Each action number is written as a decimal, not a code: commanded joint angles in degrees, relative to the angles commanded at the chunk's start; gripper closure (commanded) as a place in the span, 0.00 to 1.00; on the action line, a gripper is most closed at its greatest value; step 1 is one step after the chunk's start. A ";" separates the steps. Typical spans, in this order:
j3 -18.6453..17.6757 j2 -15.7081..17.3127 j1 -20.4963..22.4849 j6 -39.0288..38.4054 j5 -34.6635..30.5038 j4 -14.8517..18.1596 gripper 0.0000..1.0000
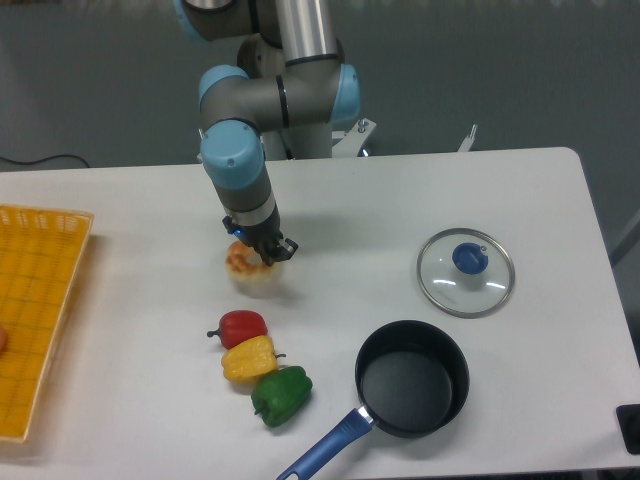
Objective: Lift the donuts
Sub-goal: 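Lift the held donut up off the table toward the glass lid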
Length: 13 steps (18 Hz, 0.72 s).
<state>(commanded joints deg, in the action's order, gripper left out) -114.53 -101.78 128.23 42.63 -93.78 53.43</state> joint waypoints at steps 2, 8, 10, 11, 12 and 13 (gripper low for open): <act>2.19 0.00 0.44 0.35 -0.09 2.81 1.00; 10.37 0.88 5.00 3.50 1.05 10.29 1.00; 11.43 1.32 7.11 6.14 2.89 10.74 1.00; 11.52 2.02 8.34 7.89 3.34 10.91 1.00; 11.52 2.29 9.48 9.56 3.34 11.08 1.00; 11.52 2.37 10.10 10.80 3.43 11.26 1.00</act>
<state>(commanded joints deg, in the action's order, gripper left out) -103.01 -99.41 138.33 53.43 -90.35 64.69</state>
